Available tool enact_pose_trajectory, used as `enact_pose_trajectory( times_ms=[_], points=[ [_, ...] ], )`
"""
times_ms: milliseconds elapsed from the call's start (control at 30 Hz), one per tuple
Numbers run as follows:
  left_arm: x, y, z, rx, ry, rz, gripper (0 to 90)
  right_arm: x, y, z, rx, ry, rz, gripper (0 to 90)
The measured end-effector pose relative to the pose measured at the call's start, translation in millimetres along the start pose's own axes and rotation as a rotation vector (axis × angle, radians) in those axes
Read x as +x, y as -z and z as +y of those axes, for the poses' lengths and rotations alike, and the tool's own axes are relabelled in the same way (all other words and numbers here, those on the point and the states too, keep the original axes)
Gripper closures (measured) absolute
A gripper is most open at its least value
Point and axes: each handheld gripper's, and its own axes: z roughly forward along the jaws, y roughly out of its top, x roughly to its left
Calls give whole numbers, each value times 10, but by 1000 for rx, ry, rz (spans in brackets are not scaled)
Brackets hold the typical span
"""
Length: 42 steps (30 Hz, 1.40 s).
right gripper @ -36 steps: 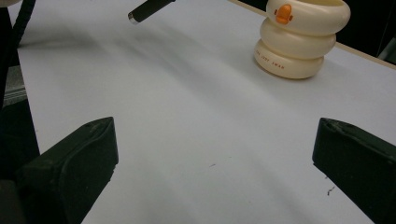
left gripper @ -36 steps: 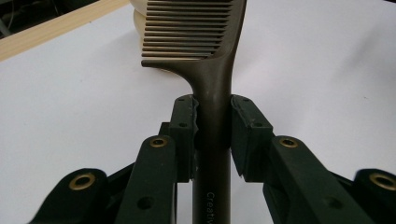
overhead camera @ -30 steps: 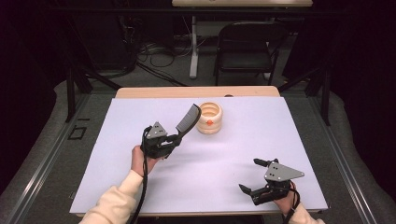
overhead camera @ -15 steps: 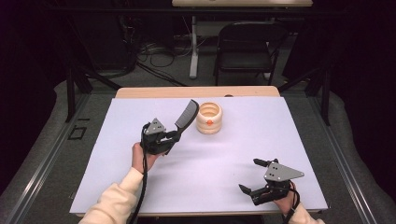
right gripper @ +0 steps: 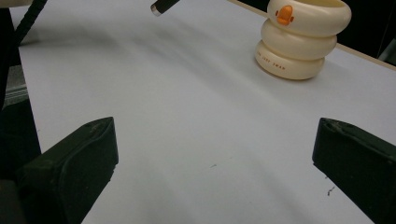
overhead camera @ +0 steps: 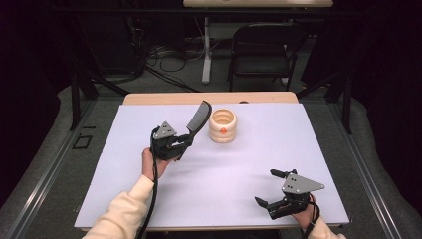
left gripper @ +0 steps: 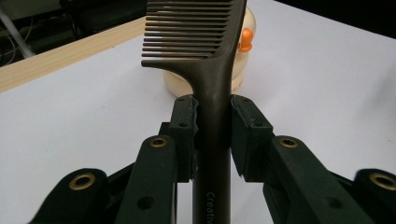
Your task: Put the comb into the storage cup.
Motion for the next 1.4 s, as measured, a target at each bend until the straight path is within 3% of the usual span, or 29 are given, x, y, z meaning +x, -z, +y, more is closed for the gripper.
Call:
enact_pose_trajectory(
  times_ms=[633,1200,1400],
  points=[
    [102,-74,62,-30,31,-3,723,-5,-12,-10,7,-10,10,0],
    [114,-107,91,-41,33,-2,724,-3,-22,-9,11,-6,14,0],
    [144,-82,142,-67,38,-1,723,-9,-25,-11,10,-9,11,0]
  ],
)
